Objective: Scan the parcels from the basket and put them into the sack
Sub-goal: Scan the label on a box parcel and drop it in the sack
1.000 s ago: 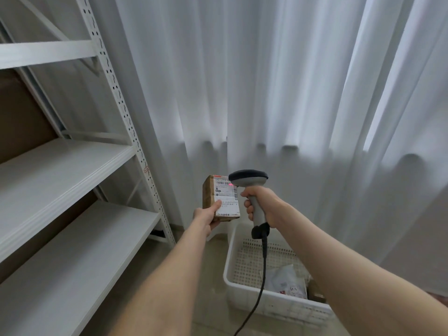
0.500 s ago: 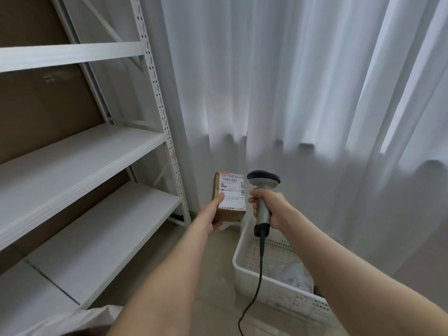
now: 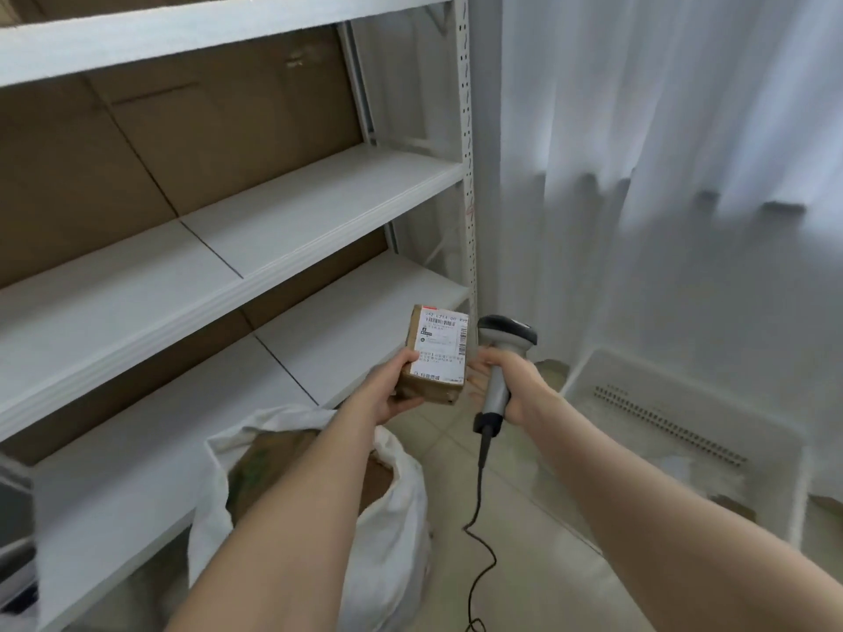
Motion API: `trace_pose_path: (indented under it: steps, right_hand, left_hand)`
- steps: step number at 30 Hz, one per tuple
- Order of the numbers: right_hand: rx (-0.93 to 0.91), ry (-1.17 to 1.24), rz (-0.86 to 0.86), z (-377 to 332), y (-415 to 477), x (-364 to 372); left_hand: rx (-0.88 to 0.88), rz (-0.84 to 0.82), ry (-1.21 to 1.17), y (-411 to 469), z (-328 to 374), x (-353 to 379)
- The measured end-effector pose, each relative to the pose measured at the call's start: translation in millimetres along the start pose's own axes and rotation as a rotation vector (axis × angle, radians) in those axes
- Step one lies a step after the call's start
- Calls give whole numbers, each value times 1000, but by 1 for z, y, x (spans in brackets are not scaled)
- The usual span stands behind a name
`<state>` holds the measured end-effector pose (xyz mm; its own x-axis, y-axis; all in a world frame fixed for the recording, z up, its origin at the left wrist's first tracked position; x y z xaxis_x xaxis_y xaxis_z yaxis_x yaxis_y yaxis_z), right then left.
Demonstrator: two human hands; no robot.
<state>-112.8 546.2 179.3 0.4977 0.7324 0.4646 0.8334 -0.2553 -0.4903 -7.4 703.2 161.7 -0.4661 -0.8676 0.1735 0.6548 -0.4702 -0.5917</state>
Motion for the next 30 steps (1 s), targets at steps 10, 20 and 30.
trace_pose_path:
  steps: [10, 20, 30]
  right_hand:
    - [236, 16, 98, 135, 64, 64]
    - [316, 4, 233, 210, 113, 49]
    - [476, -147, 263, 279, 132, 28]
  left_hand:
    - [-211, 452, 577, 18, -88, -209]
    - [-243, 480, 696, 71, -128, -266]
    - [-314, 404, 1467, 113, -151, -261]
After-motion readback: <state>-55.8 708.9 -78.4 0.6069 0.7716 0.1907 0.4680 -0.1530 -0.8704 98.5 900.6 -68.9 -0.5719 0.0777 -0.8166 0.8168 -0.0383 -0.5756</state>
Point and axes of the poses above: each hand's wrist, its own y-axis towards the middle knuckle, its own x-axis out of the palm, z = x × y, the point moved 9 cm from there along y, towards the middle knuckle, and after that the axes turned 8 degrees about -z, right-handed, at the moved point
